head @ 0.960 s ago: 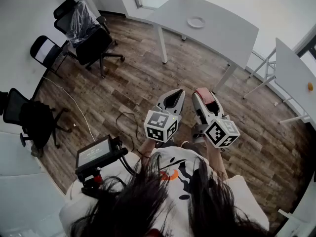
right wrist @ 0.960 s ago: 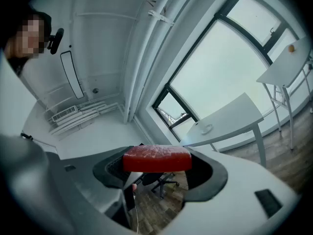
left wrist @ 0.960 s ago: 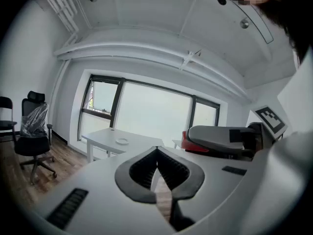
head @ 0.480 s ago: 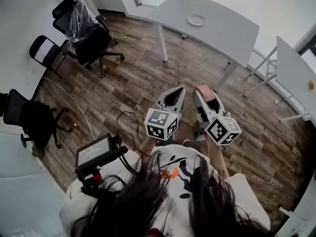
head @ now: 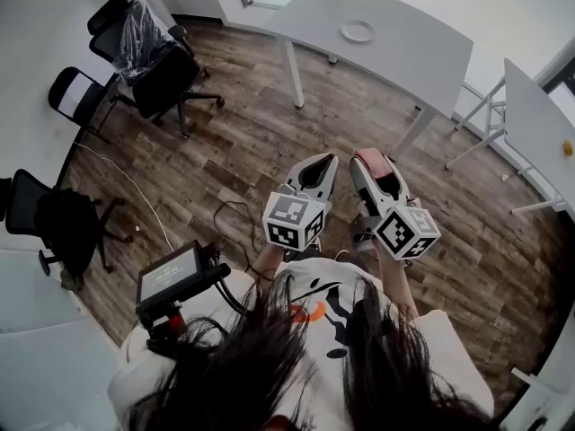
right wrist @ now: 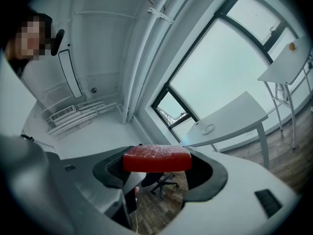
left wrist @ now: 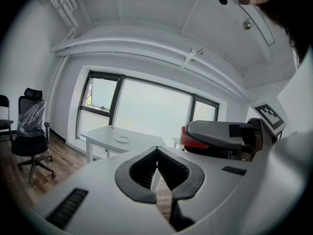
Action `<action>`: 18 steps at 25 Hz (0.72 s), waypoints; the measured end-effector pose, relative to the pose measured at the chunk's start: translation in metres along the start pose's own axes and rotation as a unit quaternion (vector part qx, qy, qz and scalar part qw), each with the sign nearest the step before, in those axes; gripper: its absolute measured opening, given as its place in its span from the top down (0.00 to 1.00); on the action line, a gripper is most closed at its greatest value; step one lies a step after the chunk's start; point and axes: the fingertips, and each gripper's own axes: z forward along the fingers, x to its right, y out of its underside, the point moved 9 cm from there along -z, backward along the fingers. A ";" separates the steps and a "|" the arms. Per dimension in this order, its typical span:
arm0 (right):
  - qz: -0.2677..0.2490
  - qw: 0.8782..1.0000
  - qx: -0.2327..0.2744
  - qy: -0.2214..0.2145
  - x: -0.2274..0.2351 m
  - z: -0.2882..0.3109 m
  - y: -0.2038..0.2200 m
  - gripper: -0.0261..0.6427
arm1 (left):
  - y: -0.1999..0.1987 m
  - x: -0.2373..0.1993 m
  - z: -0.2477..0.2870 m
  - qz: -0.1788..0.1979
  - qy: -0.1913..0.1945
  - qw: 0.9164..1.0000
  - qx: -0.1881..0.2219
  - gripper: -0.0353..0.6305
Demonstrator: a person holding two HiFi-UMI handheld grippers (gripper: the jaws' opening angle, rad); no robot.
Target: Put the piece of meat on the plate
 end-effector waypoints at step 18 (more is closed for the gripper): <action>0.007 0.999 -0.007 0.037 0.013 0.082 0.005 0.48 | -0.003 -0.077 0.046 -0.025 0.029 0.999 -0.029 0.94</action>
